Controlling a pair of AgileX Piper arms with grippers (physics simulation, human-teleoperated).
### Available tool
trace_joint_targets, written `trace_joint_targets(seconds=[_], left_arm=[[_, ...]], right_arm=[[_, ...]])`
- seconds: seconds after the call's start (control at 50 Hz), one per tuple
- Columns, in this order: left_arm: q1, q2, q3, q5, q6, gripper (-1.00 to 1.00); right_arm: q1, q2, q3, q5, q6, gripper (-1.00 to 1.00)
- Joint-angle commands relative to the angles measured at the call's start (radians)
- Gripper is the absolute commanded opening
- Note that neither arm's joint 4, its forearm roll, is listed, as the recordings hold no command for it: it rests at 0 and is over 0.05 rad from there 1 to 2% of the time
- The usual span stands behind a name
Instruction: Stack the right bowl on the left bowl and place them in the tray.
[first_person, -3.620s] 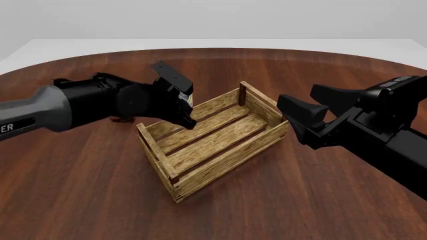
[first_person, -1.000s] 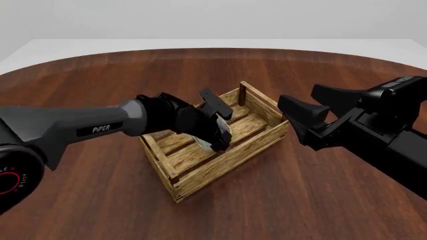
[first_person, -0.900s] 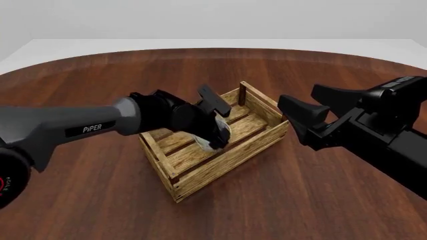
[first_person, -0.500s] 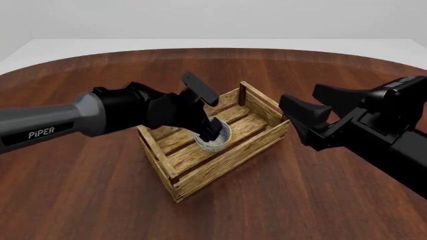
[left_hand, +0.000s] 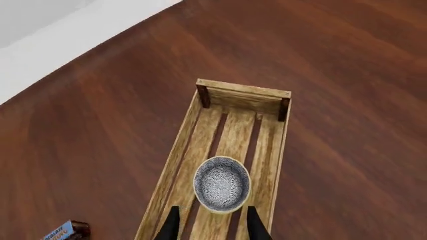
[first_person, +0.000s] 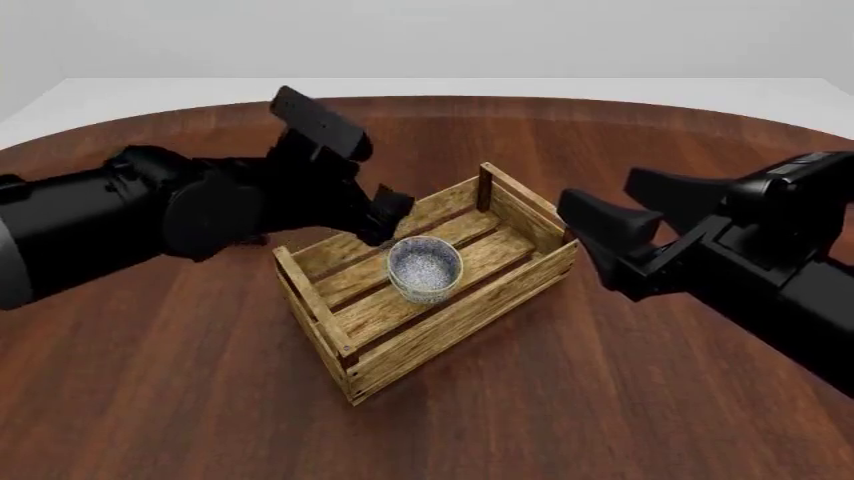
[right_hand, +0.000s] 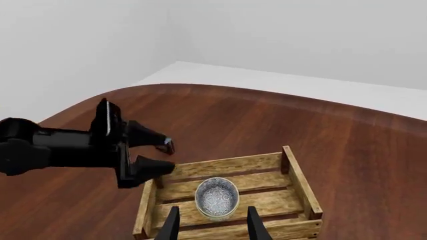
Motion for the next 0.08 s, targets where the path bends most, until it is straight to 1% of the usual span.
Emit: trace_joint_targets(seconds=[0.02,0.08], left_arm=[[0.013,-0.165,0.131,-0.102,-0.033,1.0],[0.023,-0.214,0.178,-0.128,-0.038,1.0]], right_arm=[[-0.006,0.028,0.001,-0.018,-0.006,1.0],[-0.011,0.043,0.003,-0.028,-0.01,1.0]])
